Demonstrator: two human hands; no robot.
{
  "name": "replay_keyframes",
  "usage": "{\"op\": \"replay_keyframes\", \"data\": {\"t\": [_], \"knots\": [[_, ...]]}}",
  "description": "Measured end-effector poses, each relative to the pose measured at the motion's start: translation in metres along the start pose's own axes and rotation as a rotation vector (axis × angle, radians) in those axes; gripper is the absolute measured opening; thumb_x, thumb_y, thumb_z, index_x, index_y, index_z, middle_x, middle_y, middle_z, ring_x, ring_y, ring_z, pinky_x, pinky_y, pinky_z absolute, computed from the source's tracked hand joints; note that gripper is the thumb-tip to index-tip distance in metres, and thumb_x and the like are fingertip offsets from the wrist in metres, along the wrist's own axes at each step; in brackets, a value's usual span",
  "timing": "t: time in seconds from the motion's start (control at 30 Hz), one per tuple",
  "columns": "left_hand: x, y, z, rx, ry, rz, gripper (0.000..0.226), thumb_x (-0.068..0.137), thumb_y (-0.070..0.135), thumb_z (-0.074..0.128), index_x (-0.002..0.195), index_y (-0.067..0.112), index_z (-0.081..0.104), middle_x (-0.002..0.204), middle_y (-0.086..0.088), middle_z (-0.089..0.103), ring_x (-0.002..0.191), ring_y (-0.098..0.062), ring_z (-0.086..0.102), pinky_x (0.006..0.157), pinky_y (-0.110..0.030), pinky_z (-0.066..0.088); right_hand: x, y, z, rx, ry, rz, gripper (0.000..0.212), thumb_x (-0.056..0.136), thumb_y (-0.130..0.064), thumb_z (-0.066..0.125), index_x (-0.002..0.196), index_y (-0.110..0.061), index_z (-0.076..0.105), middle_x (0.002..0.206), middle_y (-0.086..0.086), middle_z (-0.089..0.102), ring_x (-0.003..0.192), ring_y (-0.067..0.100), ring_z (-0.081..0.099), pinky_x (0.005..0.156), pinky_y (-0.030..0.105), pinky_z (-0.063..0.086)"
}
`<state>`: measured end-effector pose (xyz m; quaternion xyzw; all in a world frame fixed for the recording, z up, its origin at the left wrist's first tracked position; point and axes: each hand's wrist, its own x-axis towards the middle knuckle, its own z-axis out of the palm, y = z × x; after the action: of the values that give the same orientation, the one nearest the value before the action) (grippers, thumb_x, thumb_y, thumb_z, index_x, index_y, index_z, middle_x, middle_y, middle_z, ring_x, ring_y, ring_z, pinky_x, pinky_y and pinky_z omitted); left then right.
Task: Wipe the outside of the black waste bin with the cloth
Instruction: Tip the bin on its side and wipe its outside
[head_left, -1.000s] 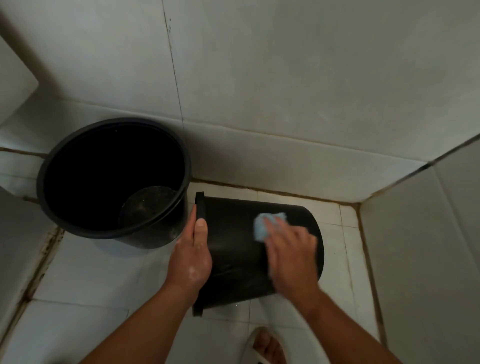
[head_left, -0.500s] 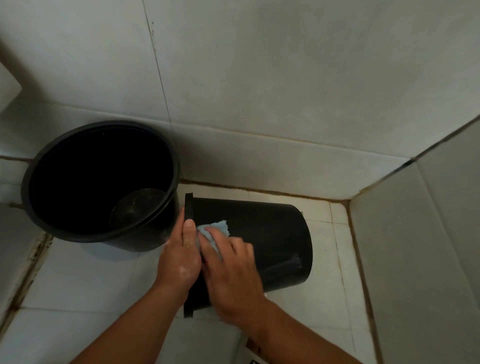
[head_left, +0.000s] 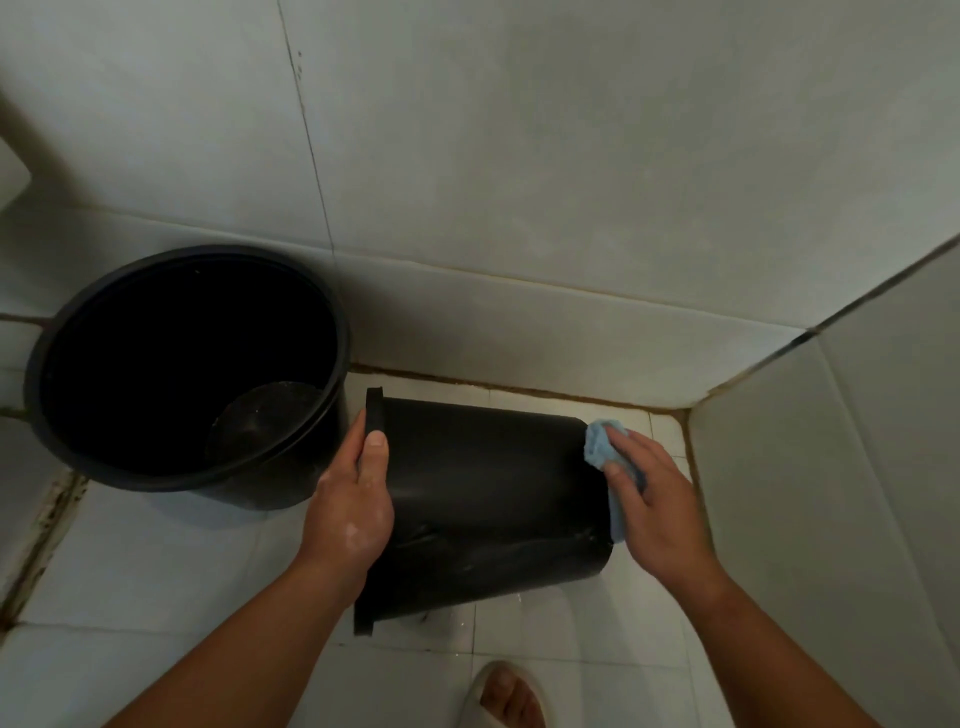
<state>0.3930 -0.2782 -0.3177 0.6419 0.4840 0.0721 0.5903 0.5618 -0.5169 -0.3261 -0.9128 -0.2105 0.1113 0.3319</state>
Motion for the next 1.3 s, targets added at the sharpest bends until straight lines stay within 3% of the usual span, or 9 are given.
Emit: {"op": "replay_keyframes", "data": {"t": [0.23, 0.4, 0.63, 0.77, 0.87, 0.97, 1.1, 1.17, 1.3], "knots": [[0.002, -0.001, 0.0, 0.027, 0.017, 0.021, 0.049, 0.101, 0.062, 0.029, 0.15, 0.056, 0.031, 0.146, -0.003, 0.05, 0.132, -0.031, 0.049, 0.11, -0.058, 0.041, 0.009, 0.001, -0.019, -0.23, -0.203, -0.194, 0.055, 0.092, -0.033, 0.069, 0.143, -0.036, 0.05, 0.148, -0.014, 0.038, 0.132, 0.008, 0.04, 0.103, 0.017, 0.036], [-0.002, 0.002, 0.001, 0.03, 0.009, 0.026, 0.05, 0.103, 0.058, 0.029, 0.152, 0.053, 0.03, 0.148, -0.004, 0.049, 0.133, -0.03, 0.048, 0.11, -0.057, 0.041, 0.014, -0.003, -0.024, 0.09, -0.224, 0.022, 0.076, 0.083, -0.038, 0.077, 0.148, -0.037, 0.039, 0.136, -0.023, 0.044, 0.118, 0.002, 0.05, 0.094, 0.021, 0.049], [-0.002, -0.002, 0.0, 0.07, 0.016, 0.023, 0.049, 0.101, 0.062, 0.027, 0.15, 0.057, 0.028, 0.145, -0.006, 0.049, 0.13, -0.033, 0.05, 0.107, -0.06, 0.043, 0.029, -0.01, -0.033, 0.206, -0.192, 0.208, 0.017, 0.088, -0.024, 0.075, 0.102, -0.034, 0.073, 0.102, -0.013, 0.072, 0.098, 0.011, 0.068, 0.083, 0.033, 0.059], [-0.004, 0.003, 0.0, 0.075, 0.019, 0.024, 0.049, 0.103, 0.058, 0.027, 0.152, 0.054, 0.029, 0.143, -0.007, 0.049, 0.127, -0.032, 0.05, 0.107, -0.055, 0.043, 0.037, -0.021, -0.043, 0.188, -0.057, 0.076, 0.019, 0.087, -0.016, 0.076, 0.094, -0.033, 0.074, 0.095, -0.016, 0.073, 0.092, 0.004, 0.068, 0.08, 0.026, 0.056], [-0.005, 0.004, 0.001, 0.073, 0.019, 0.019, 0.048, 0.103, 0.057, 0.027, 0.151, 0.054, 0.029, 0.145, -0.008, 0.048, 0.129, -0.033, 0.049, 0.108, -0.056, 0.041, 0.036, -0.033, -0.05, 0.026, 0.076, -0.153, 0.023, 0.086, -0.01, 0.075, 0.097, -0.03, 0.071, 0.101, -0.014, 0.07, 0.094, 0.003, 0.066, 0.082, 0.013, 0.05], [-0.005, 0.003, 0.0, 0.068, 0.014, 0.025, 0.048, 0.103, 0.057, 0.027, 0.151, 0.054, 0.03, 0.144, -0.008, 0.05, 0.128, -0.032, 0.05, 0.108, -0.057, 0.042, 0.019, -0.043, -0.039, -0.158, 0.04, -0.352, 0.036, 0.08, -0.008, 0.078, 0.101, -0.035, 0.066, 0.12, -0.009, 0.061, 0.108, 0.009, 0.059, 0.093, 0.019, 0.046], [-0.007, 0.005, -0.001, 0.08, 0.002, 0.033, 0.049, 0.104, 0.055, 0.026, 0.153, 0.05, 0.029, 0.143, -0.007, 0.051, 0.129, -0.031, 0.05, 0.108, -0.054, 0.042, -0.013, -0.04, -0.009, -0.247, -0.284, -0.19, 0.049, 0.087, -0.03, 0.074, 0.129, -0.04, 0.052, 0.156, -0.011, 0.031, 0.134, 0.007, 0.039, 0.11, 0.022, 0.037], [-0.008, 0.005, -0.001, 0.088, 0.0, 0.039, 0.049, 0.105, 0.054, 0.026, 0.153, 0.049, 0.03, 0.143, -0.007, 0.05, 0.13, -0.03, 0.049, 0.108, -0.052, 0.042, -0.022, -0.036, -0.001, -0.184, -0.265, -0.012, 0.071, 0.085, -0.039, 0.074, 0.146, -0.03, 0.039, 0.154, -0.009, 0.035, 0.133, 0.005, 0.041, 0.11, 0.02, 0.035], [-0.009, 0.004, -0.002, 0.1, 0.005, 0.048, 0.05, 0.104, 0.055, 0.026, 0.154, 0.049, 0.03, 0.144, -0.008, 0.051, 0.131, -0.031, 0.049, 0.11, -0.055, 0.041, -0.039, -0.035, 0.005, -0.017, -0.319, -0.092, 0.081, 0.079, -0.049, 0.077, 0.147, -0.037, 0.035, 0.143, -0.024, 0.042, 0.123, -0.012, 0.043, 0.1, 0.004, 0.037]]}}
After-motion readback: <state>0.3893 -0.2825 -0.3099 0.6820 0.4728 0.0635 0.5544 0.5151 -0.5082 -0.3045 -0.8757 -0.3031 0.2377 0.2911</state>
